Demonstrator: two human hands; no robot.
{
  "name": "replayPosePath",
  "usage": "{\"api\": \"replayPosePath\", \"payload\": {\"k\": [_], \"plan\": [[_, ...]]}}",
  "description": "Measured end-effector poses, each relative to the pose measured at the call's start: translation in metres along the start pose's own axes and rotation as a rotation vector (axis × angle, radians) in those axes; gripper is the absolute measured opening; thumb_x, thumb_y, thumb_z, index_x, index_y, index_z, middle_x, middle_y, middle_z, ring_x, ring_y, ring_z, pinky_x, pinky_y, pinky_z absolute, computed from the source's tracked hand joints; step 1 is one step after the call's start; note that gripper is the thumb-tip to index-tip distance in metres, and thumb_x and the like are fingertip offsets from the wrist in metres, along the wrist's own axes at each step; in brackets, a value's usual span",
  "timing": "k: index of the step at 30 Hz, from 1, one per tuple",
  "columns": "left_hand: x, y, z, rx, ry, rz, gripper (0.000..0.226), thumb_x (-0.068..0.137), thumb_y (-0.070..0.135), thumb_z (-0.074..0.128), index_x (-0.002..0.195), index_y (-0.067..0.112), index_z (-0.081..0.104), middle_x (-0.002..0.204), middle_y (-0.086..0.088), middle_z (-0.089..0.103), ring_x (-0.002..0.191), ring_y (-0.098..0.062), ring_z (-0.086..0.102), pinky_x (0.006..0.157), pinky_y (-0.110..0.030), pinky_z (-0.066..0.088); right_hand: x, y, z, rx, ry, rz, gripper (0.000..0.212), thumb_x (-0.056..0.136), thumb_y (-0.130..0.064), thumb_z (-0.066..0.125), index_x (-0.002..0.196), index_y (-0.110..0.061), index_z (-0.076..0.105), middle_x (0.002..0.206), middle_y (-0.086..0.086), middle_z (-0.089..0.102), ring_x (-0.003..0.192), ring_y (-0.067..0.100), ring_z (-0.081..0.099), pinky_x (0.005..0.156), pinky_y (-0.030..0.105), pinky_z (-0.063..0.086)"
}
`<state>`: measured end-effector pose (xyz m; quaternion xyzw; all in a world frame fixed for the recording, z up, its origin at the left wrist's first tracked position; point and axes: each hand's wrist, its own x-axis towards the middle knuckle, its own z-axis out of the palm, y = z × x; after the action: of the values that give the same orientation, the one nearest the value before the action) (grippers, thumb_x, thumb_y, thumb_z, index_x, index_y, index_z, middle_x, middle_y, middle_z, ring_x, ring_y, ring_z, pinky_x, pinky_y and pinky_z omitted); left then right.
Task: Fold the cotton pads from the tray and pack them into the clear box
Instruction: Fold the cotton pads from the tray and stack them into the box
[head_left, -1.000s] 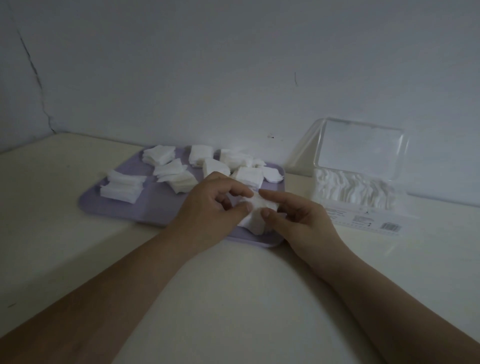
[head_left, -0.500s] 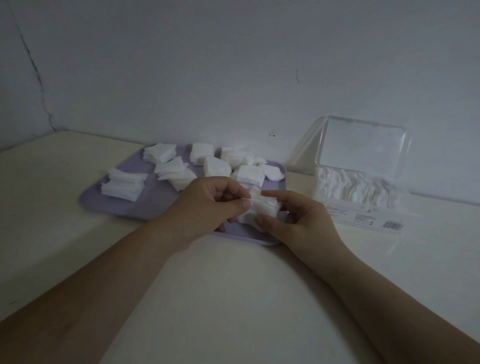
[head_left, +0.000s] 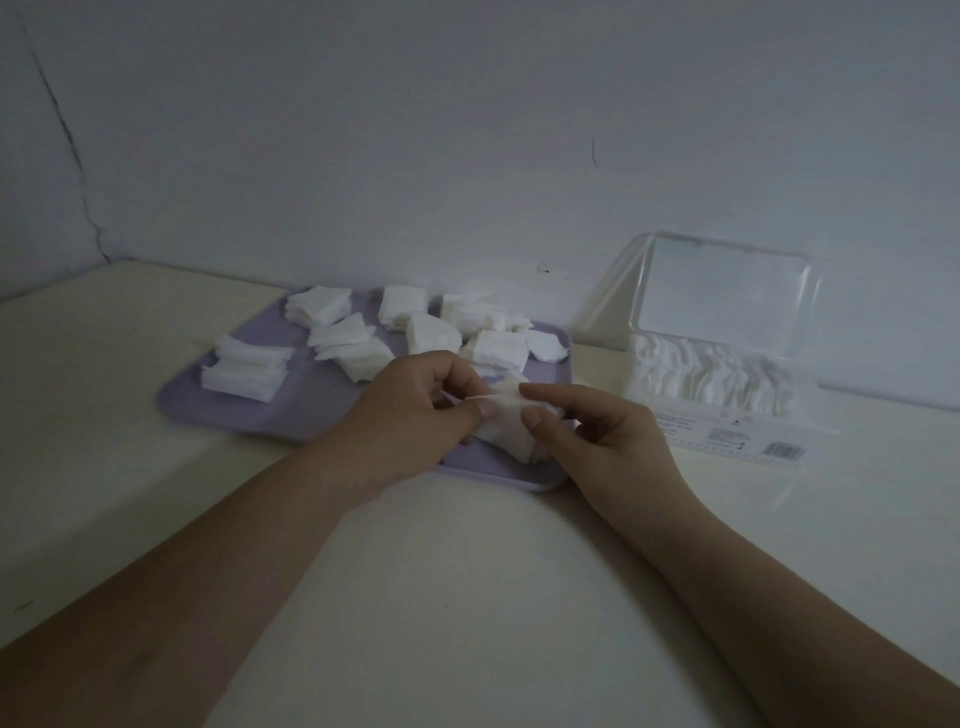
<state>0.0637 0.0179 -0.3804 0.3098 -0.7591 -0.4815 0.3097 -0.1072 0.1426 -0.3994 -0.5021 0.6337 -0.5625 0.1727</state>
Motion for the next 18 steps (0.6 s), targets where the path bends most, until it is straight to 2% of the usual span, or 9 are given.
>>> {"api": "replayPosePath", "payload": {"k": [2,6,8,11,13,15,18], "plan": [[0.0,0.0,-0.001,-0.026,-0.007,-0.011,0.011,0.094,0.016,0.071,0.085,0.022,0.067,0.07,-0.003,0.074,0.066,-0.015,0.07,0.051,-0.027,0.047,0.0,0.0,-0.001,0.033,0.015,0.002,0.02,0.091,-0.027,0.079,0.107,-0.038,0.08,0.092,0.009,0.077,0.073,0.021,0.055,0.073,0.045,0.055],[-0.002,0.005,-0.006,-0.11,-0.017,0.028,0.007,0.099,0.011,0.064,0.093,0.012,0.061,0.067,-0.007,0.072,0.046,-0.009,0.054,0.045,-0.025,0.043,0.0,0.002,-0.002,0.03,0.036,0.027,0.026,0.091,-0.017,0.078,0.106,-0.038,0.078,0.086,-0.001,0.078,0.07,0.018,0.056,0.072,0.033,0.051],[-0.004,0.007,-0.009,-0.137,-0.088,0.038,0.004,0.1,0.011,0.064,0.096,0.009,0.062,0.066,-0.008,0.07,0.044,-0.008,0.05,0.043,-0.023,0.04,0.0,0.002,-0.002,0.009,0.03,0.039,0.031,0.092,-0.016,0.076,0.114,-0.037,0.073,0.092,-0.006,0.079,0.069,0.014,0.061,0.073,0.028,0.054],[-0.004,0.005,-0.006,-0.111,-0.119,0.066,0.002,0.096,0.01,0.069,0.096,0.01,0.067,0.068,-0.006,0.07,0.051,-0.008,0.055,0.048,-0.021,0.043,0.0,-0.003,-0.003,-0.021,-0.01,0.072,0.037,0.093,-0.017,0.073,0.128,-0.03,0.068,0.102,-0.006,0.079,0.069,0.01,0.066,0.072,0.024,0.056],[-0.001,0.001,-0.002,-0.091,-0.108,0.103,0.006,0.093,0.009,0.072,0.091,0.014,0.07,0.069,-0.002,0.07,0.06,-0.011,0.061,0.06,-0.023,0.051,-0.001,-0.007,-0.003,-0.011,-0.034,0.065,0.036,0.093,-0.014,0.072,0.123,-0.032,0.069,0.098,-0.01,0.078,0.071,0.019,0.069,0.073,0.029,0.059],[0.001,-0.003,0.001,-0.052,-0.094,0.127,0.011,0.091,0.011,0.076,0.087,0.021,0.072,0.071,0.003,0.07,0.066,-0.014,0.064,0.069,-0.03,0.055,-0.002,-0.009,-0.003,0.008,-0.05,0.047,0.033,0.093,-0.014,0.073,0.115,-0.037,0.07,0.1,-0.01,0.079,0.087,0.036,0.073,0.083,0.043,0.062],[0.002,-0.005,0.002,-0.035,-0.081,0.141,0.015,0.089,0.016,0.078,0.083,0.028,0.073,0.075,0.004,0.071,0.067,-0.017,0.065,0.071,-0.032,0.057,-0.002,-0.008,-0.003,-0.008,-0.058,0.03,0.032,0.094,-0.013,0.071,0.109,-0.041,0.071,0.101,-0.008,0.08,0.094,0.043,0.07,0.089,0.052,0.06]]}}
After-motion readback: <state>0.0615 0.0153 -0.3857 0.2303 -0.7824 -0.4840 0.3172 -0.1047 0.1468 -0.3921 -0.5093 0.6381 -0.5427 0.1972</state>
